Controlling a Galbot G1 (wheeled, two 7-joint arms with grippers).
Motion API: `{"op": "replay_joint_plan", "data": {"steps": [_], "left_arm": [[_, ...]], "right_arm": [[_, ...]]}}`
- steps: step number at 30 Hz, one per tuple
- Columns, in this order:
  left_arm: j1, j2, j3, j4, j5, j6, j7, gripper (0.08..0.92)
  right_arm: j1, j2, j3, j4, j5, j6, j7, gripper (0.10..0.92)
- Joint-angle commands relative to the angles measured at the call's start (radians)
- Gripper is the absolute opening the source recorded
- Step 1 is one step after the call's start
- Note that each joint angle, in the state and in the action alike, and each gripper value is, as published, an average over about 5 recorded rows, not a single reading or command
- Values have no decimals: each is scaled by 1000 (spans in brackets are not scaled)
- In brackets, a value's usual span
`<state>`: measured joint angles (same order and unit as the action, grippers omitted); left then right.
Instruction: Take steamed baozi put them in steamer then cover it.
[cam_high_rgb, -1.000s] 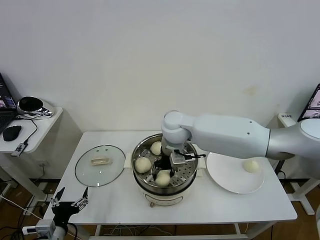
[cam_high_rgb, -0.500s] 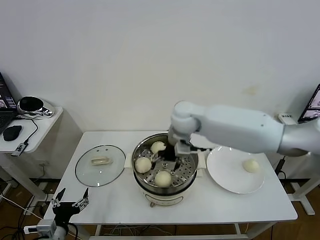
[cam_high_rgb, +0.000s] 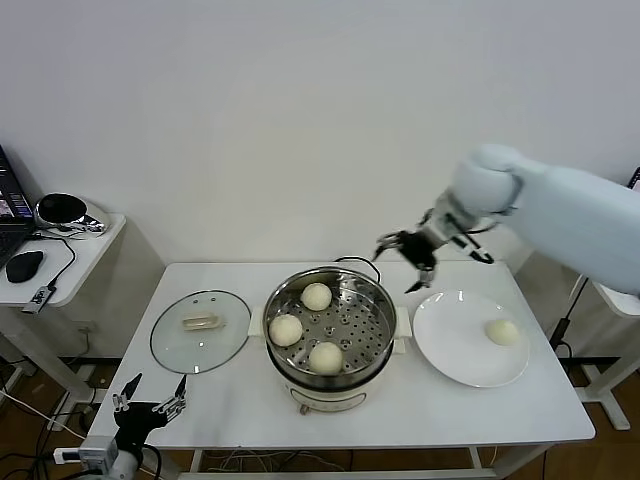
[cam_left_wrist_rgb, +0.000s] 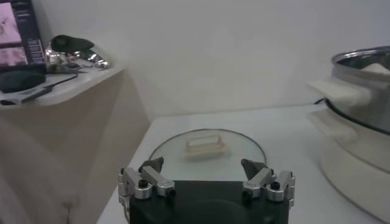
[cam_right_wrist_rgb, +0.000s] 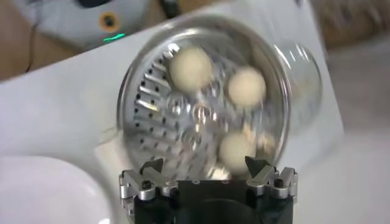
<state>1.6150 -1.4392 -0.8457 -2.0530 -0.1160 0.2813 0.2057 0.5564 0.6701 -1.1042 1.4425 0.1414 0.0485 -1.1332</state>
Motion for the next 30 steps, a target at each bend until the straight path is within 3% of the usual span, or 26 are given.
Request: {"op": "replay_joint_plan", "data": {"steps": [1,8,16,30], "left_arm": [[8,-1,4,-4,-9,3,4,823],[25,-11,1,6,-1,3,1,823],[32,-12,-6,14,19,3,1,823],[31,-8,-12,26,27,2,3,823]], "right_arm": [[-193,-213,149,-115,-55,-309,18,823],[-439,-141,342,-333,-256,-64,40,823],[-576,1,482,-552,-421,77,44,823],[-605,170,553,-771,-552,277,31,823]]}}
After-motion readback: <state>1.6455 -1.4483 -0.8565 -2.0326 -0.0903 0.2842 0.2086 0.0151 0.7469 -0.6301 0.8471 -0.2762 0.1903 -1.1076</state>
